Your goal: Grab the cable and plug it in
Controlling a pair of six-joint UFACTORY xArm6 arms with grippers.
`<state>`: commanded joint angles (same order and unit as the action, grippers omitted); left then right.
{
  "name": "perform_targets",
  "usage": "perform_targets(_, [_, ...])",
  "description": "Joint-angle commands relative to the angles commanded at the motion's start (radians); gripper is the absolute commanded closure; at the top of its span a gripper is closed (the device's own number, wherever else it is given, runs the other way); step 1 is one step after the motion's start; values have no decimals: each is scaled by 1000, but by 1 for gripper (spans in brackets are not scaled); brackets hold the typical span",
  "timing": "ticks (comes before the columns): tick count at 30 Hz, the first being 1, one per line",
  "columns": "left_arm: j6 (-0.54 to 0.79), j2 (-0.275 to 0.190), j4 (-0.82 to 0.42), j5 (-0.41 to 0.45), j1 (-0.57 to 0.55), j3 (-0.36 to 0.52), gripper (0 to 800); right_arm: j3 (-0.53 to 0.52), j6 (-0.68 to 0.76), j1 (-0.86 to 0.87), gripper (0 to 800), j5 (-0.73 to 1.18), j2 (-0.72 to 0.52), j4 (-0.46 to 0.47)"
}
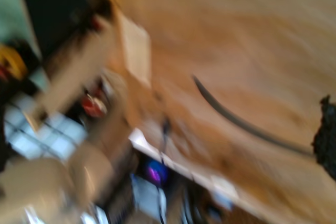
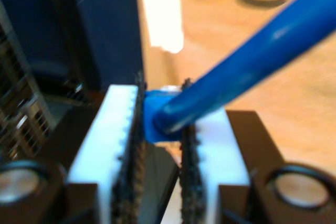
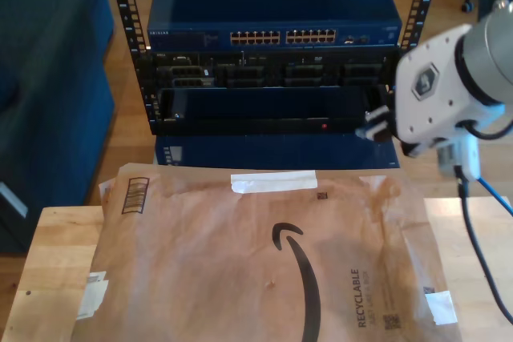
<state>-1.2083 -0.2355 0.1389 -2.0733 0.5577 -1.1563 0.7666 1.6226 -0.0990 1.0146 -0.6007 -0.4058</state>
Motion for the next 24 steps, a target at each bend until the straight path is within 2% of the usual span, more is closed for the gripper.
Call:
perform_targets(3, [72, -29, -101, 35, 74, 83, 1, 5, 28, 20, 800, 71, 23, 0])
perform_targets(6, [158, -86, -149, 155, 163, 169, 1, 3, 35, 32, 800, 94, 23, 6])
perform_targets(12, [296, -120, -258, 304, 325, 270, 0, 0, 37, 34, 800, 124, 18, 23])
perform_targets(16, [422, -219, -276, 422, 436, 417, 0, -8, 37, 34, 800, 140, 17, 28])
perform_targets(22, [563, -358, -362, 430, 540, 582, 0, -8, 37, 31, 800, 141, 25, 37])
perform_targets(24, [635, -377, -361, 428, 598, 626, 0, -8, 37, 29, 800, 137, 31, 35])
